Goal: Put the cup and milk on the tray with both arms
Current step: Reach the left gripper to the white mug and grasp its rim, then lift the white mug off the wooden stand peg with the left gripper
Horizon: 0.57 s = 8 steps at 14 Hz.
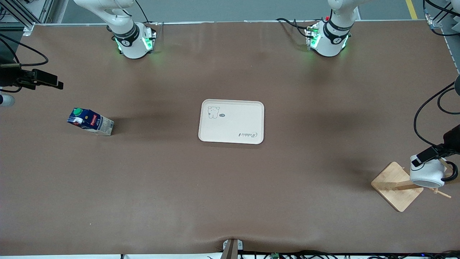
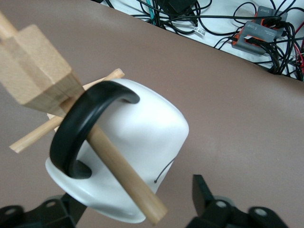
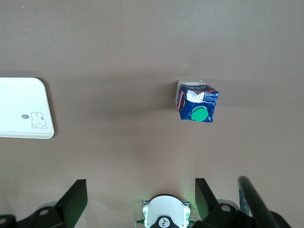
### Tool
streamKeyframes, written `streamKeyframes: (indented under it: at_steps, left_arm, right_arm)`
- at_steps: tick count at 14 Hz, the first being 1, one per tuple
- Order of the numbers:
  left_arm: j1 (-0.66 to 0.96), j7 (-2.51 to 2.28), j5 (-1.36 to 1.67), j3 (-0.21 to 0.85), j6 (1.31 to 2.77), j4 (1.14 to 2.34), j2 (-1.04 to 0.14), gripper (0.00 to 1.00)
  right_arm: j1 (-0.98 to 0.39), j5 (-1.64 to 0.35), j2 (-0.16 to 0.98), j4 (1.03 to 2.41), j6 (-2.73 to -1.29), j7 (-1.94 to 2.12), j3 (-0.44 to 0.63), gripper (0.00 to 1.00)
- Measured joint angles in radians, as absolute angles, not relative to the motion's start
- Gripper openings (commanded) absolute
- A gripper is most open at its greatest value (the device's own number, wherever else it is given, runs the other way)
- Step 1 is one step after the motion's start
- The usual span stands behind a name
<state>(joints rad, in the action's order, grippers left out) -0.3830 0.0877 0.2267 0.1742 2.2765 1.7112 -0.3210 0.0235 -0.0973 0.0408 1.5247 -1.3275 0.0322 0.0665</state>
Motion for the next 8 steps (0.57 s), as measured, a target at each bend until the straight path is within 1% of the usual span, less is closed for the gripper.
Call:
streamKeyframes:
  at_steps: [3, 4, 6, 7, 8]
  left_arm:
    - [-0.383, 0.115, 0.227, 0.175, 2.276, 1.715, -0.325, 0.71]
    - [-0.383, 0.131, 0.227, 0.175, 2.276, 1.715, -0.327, 0.67]
    - [-0.383, 0.151, 0.227, 0.174, 2.277, 1.716, -0.334, 0.56]
    - [-0.384, 0.155, 0.227, 0.174, 2.277, 1.716, -0.337, 0.48]
    - [-0.385, 0.157, 0.227, 0.174, 2.277, 1.716, -0.339, 0.38]
  right_arm:
    - [0.023, -0.097, 0.041, 1.525, -1.328, 0.032, 0.066, 1.00]
    - [0.023, -0.097, 0.041, 1.525, -1.328, 0.032, 0.066, 1.00]
    - [0.023, -0.097, 0.041, 1.525, -1.330, 0.032, 0.066, 1.00]
    - [0.023, -0.097, 0.041, 1.525, -1.330, 0.032, 0.066, 1.00]
    - [0.023, -0.097, 0.041, 1.525, -1.330, 0.032, 0.066, 1.00]
